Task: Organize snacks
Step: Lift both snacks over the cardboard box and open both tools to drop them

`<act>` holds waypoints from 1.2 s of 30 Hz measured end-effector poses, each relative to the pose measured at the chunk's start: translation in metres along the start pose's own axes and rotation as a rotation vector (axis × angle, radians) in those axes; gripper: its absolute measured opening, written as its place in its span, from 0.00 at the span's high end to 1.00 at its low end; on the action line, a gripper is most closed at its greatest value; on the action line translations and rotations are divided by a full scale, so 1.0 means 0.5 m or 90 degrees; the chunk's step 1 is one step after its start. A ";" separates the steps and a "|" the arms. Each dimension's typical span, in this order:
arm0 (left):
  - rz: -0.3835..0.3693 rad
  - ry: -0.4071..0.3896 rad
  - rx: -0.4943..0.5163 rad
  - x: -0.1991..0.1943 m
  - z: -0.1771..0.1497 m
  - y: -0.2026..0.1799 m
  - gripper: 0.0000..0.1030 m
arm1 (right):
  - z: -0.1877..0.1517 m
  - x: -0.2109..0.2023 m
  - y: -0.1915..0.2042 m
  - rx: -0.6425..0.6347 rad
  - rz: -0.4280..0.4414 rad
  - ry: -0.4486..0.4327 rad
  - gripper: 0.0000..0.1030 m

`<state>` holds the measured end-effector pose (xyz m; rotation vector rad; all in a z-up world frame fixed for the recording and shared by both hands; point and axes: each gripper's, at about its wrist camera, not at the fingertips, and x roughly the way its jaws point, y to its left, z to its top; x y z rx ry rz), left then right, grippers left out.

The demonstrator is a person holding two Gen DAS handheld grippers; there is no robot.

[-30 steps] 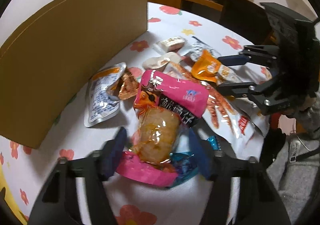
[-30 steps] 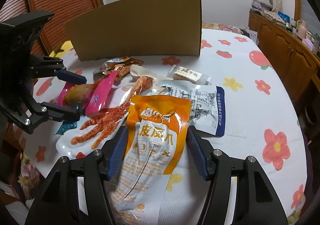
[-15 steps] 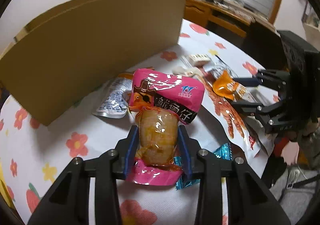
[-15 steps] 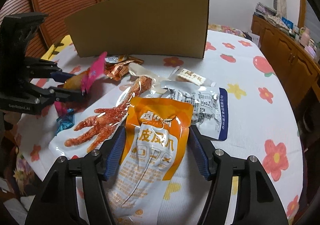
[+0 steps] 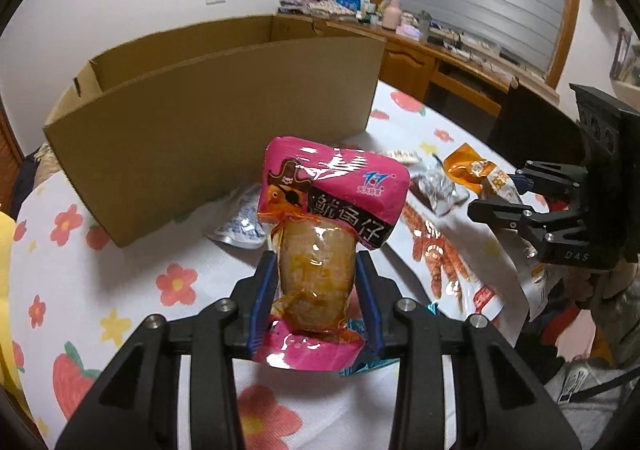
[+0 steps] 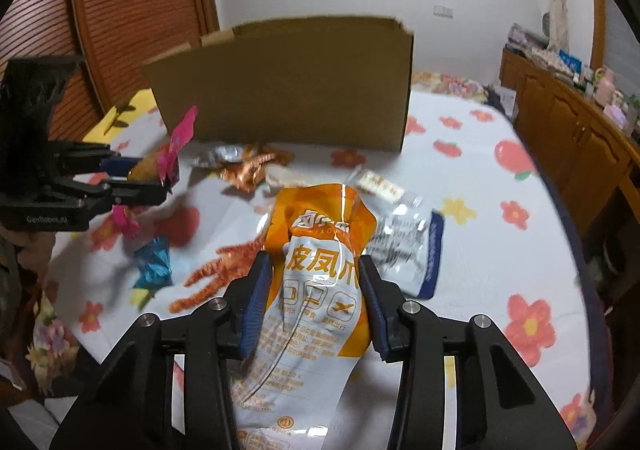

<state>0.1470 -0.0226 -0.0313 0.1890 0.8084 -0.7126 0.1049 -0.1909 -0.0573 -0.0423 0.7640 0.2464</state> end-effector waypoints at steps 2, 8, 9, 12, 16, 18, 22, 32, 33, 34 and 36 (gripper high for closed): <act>0.011 -0.016 -0.002 -0.009 0.005 -0.001 0.64 | 0.007 -0.013 0.002 -0.005 -0.004 -0.016 0.58; 0.031 -0.052 -0.005 -0.032 0.023 0.002 0.64 | 0.035 -0.052 -0.002 -0.007 -0.011 -0.058 0.58; 0.032 -0.057 -0.007 -0.035 0.025 0.003 0.64 | 0.042 -0.057 -0.003 -0.009 -0.012 -0.064 0.58; 0.039 -0.077 -0.013 -0.048 0.037 0.010 0.64 | 0.062 -0.071 -0.004 -0.015 -0.015 -0.080 0.58; 0.049 -0.107 -0.028 -0.067 0.066 0.022 0.64 | 0.099 -0.086 0.000 -0.034 -0.018 -0.100 0.57; 0.056 -0.120 -0.034 -0.077 0.079 0.025 0.64 | 0.119 -0.089 0.000 -0.045 -0.018 -0.108 0.57; 0.066 -0.148 -0.050 -0.090 0.118 0.047 0.64 | 0.168 -0.093 0.003 -0.065 -0.010 -0.128 0.57; 0.119 -0.188 -0.066 -0.089 0.217 0.113 0.64 | 0.317 -0.062 0.005 -0.116 0.025 -0.183 0.57; 0.123 -0.190 -0.069 -0.087 0.228 0.120 0.64 | 0.331 -0.055 0.005 -0.120 0.028 -0.187 0.57; 0.128 -0.192 -0.071 -0.082 0.238 0.130 0.64 | 0.344 -0.047 0.004 -0.123 0.030 -0.191 0.57; 0.136 -0.194 -0.074 -0.076 0.254 0.141 0.64 | 0.374 -0.029 0.001 -0.125 0.037 -0.197 0.57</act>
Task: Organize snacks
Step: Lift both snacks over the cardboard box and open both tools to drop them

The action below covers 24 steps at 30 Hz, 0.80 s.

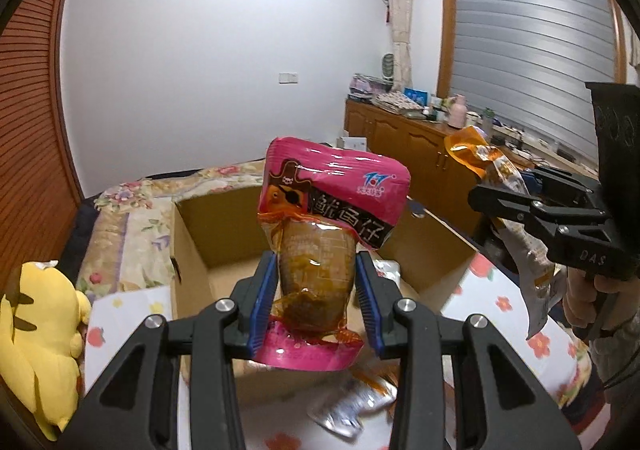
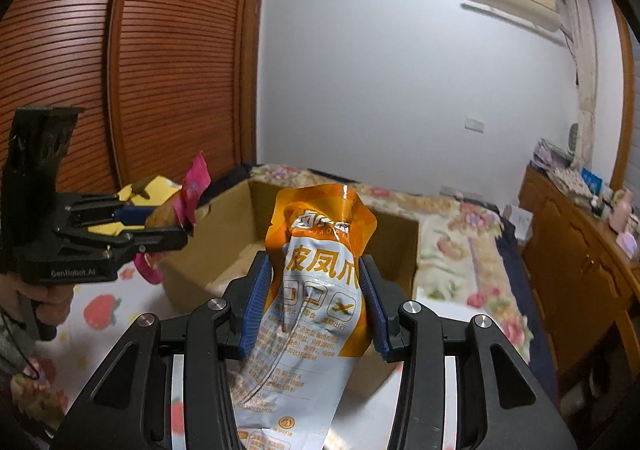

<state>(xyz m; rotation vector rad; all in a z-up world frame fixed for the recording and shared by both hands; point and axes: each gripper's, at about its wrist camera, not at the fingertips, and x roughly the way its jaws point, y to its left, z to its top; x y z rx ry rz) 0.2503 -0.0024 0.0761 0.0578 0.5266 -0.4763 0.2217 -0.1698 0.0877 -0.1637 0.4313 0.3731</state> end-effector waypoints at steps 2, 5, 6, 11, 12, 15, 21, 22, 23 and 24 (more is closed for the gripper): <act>0.008 0.000 -0.001 0.019 0.015 0.010 0.64 | 0.018 0.025 -0.012 0.004 0.008 -0.003 0.57; 0.018 -0.001 -0.001 0.044 0.030 0.024 0.64 | 0.044 0.063 -0.032 0.009 0.010 -0.008 0.57; 0.022 0.000 0.000 0.051 0.034 0.028 0.64 | 0.052 0.076 -0.038 0.009 0.009 -0.010 0.57; 0.037 0.005 -0.002 0.096 0.040 0.049 0.64 | 0.079 0.129 -0.057 0.007 -0.004 -0.014 0.57; 0.041 0.006 -0.002 0.103 0.040 0.053 0.64 | 0.083 0.140 -0.060 0.005 -0.009 -0.015 0.57; 0.051 0.013 -0.003 0.123 0.036 0.059 0.64 | 0.089 0.163 -0.069 0.007 -0.016 -0.017 0.57; 0.062 0.039 -0.005 0.160 0.028 0.065 0.63 | 0.081 0.204 -0.074 -0.002 -0.042 -0.005 0.56; 0.063 0.043 -0.005 0.166 0.025 0.065 0.63 | 0.076 0.209 -0.074 -0.003 -0.042 0.001 0.56; 0.064 0.046 -0.004 0.169 0.023 0.065 0.63 | 0.071 0.214 -0.073 -0.005 -0.044 0.005 0.56; 0.067 0.049 -0.003 0.172 0.020 0.065 0.63 | 0.068 0.216 -0.073 -0.007 -0.046 0.007 0.56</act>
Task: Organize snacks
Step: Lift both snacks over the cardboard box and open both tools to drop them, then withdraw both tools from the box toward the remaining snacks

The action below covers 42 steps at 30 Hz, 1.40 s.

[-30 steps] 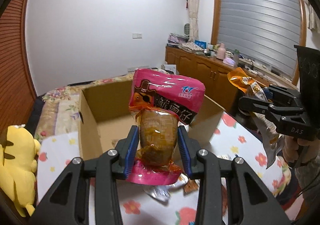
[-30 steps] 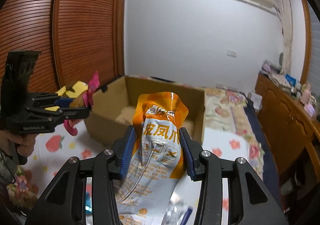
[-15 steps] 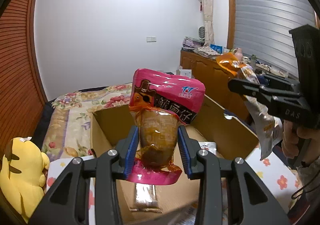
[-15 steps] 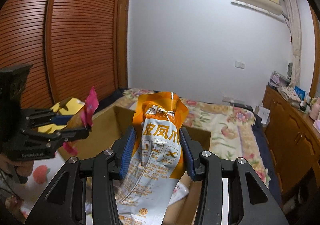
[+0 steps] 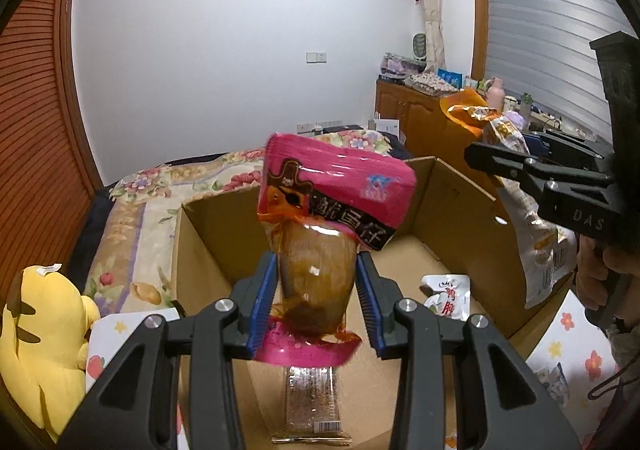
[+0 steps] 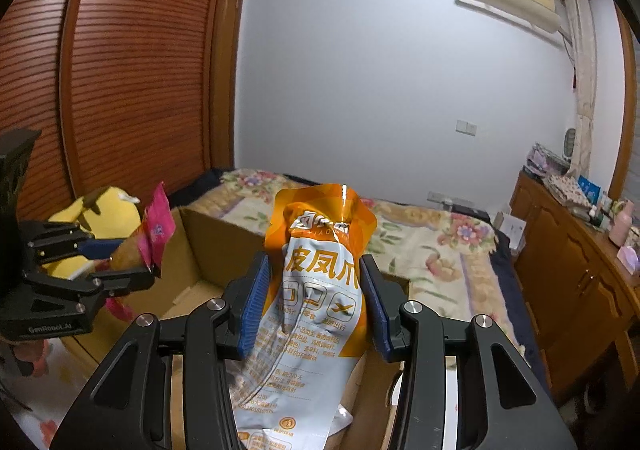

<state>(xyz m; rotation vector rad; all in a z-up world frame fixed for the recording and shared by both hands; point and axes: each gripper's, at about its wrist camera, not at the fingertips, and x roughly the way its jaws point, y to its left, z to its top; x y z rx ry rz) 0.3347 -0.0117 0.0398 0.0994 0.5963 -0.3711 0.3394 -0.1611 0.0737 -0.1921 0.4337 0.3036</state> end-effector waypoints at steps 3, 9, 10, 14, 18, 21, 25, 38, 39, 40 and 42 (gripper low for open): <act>0.005 0.009 0.004 0.008 -0.003 -0.001 0.63 | -0.013 0.009 0.005 -0.008 -0.003 0.012 0.56; 0.008 0.019 0.009 0.009 -0.006 -0.007 0.62 | -0.035 0.025 0.020 -0.030 -0.015 0.033 0.56; 0.010 0.022 0.010 0.008 -0.006 -0.008 0.62 | -0.036 0.025 0.021 -0.033 -0.019 0.034 0.55; 0.011 0.037 0.007 0.010 -0.009 -0.008 0.59 | -0.039 0.026 0.021 -0.033 -0.017 0.045 0.54; 0.027 0.036 0.010 0.003 -0.014 -0.010 0.55 | -0.056 0.035 0.015 -0.034 -0.013 0.075 0.50; 0.028 0.032 0.007 -0.005 -0.013 -0.009 0.51 | -0.069 0.038 0.012 -0.028 0.000 0.096 0.48; 0.031 0.023 0.000 -0.017 -0.012 -0.007 0.43 | -0.075 0.037 0.013 -0.025 0.009 0.104 0.47; 0.024 -0.032 0.000 -0.095 -0.049 -0.022 0.15 | -0.089 -0.060 0.019 0.043 0.060 0.057 0.38; 0.022 -0.037 -0.001 -0.105 -0.052 -0.025 0.14 | -0.091 -0.072 0.020 0.048 0.061 0.051 0.38; 0.019 -0.039 -0.002 -0.110 -0.056 -0.026 0.13 | -0.093 -0.084 0.022 0.051 0.062 0.046 0.38; 0.014 -0.043 -0.005 -0.126 -0.062 -0.033 0.11 | -0.096 -0.109 0.027 0.057 0.060 0.036 0.37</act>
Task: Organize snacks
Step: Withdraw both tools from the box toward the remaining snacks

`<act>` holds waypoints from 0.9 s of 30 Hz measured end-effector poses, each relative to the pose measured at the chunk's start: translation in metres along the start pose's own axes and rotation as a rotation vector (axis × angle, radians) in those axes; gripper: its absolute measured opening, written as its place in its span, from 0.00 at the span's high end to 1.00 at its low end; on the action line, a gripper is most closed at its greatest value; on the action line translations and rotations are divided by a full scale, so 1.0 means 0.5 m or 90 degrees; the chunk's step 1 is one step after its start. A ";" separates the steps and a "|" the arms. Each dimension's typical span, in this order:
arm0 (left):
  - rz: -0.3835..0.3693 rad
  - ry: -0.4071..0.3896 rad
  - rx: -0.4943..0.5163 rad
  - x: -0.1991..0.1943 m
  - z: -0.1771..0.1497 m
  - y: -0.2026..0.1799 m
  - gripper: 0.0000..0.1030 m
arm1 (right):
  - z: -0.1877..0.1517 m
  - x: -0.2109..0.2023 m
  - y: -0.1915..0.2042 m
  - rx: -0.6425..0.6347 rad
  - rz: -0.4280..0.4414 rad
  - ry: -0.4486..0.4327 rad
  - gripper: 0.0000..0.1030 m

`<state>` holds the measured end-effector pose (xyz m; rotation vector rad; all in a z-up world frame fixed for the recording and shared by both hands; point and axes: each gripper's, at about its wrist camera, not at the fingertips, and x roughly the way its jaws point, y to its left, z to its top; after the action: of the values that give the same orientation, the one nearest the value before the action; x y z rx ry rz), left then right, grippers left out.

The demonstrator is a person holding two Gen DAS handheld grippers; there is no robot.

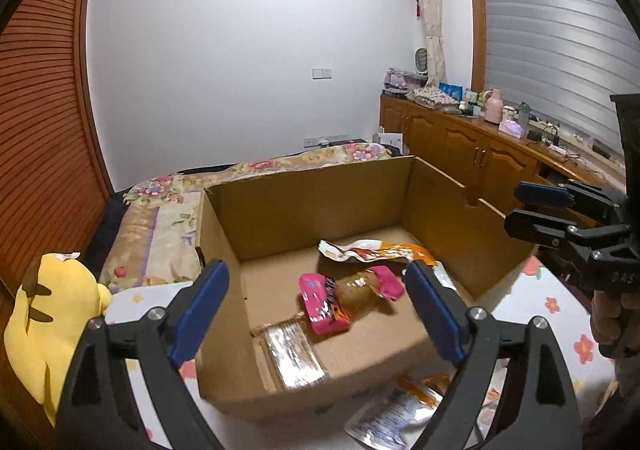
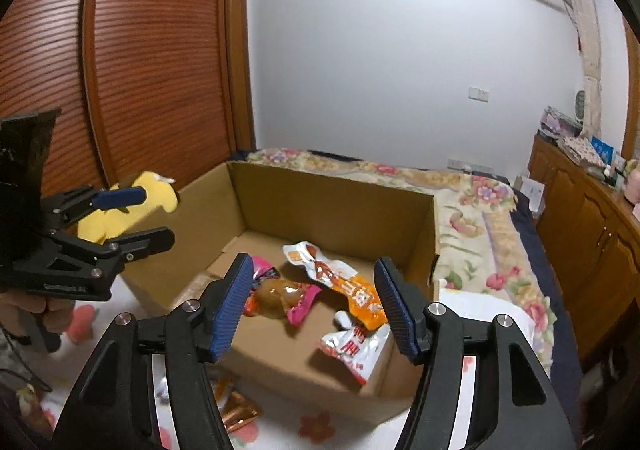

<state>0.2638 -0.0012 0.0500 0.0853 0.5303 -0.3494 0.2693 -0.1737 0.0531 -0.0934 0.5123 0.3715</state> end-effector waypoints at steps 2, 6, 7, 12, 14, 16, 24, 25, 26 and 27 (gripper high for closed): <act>-0.001 -0.001 0.004 -0.019 -0.009 -0.013 0.09 | -0.005 -0.022 0.006 0.001 -0.002 -0.008 0.35; -0.003 -0.006 0.005 -0.053 -0.031 -0.032 0.09 | -0.024 -0.058 0.012 0.009 -0.003 -0.013 0.32; -0.006 -0.005 0.002 -0.057 -0.035 -0.033 0.09 | -0.029 -0.065 0.015 0.012 -0.002 -0.013 0.32; -0.011 0.012 -0.007 -0.080 -0.080 -0.045 0.09 | -0.067 -0.099 0.033 0.016 -0.010 -0.009 0.30; -0.008 0.021 -0.004 -0.085 -0.103 -0.052 0.09 | -0.085 -0.110 0.042 0.015 -0.013 -0.005 0.30; -0.007 0.028 -0.003 -0.089 -0.122 -0.057 0.09 | -0.105 -0.116 0.050 0.017 -0.013 0.005 0.30; -0.019 0.066 -0.016 -0.108 -0.205 -0.083 0.09 | -0.171 -0.132 0.070 0.044 0.000 0.034 0.30; -0.021 0.069 -0.020 -0.112 -0.216 -0.087 0.09 | -0.181 -0.134 0.073 0.049 0.002 0.038 0.30; -0.022 0.073 -0.024 -0.115 -0.225 -0.090 0.09 | -0.191 -0.135 0.074 0.055 0.005 0.043 0.30; -0.023 0.078 -0.029 -0.119 -0.234 -0.095 0.09 | -0.203 -0.137 0.076 0.061 0.009 0.049 0.30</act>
<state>0.1435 -0.0077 -0.0199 0.0536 0.6608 -0.3692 0.1531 -0.1786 -0.0009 -0.0123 0.6053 0.3571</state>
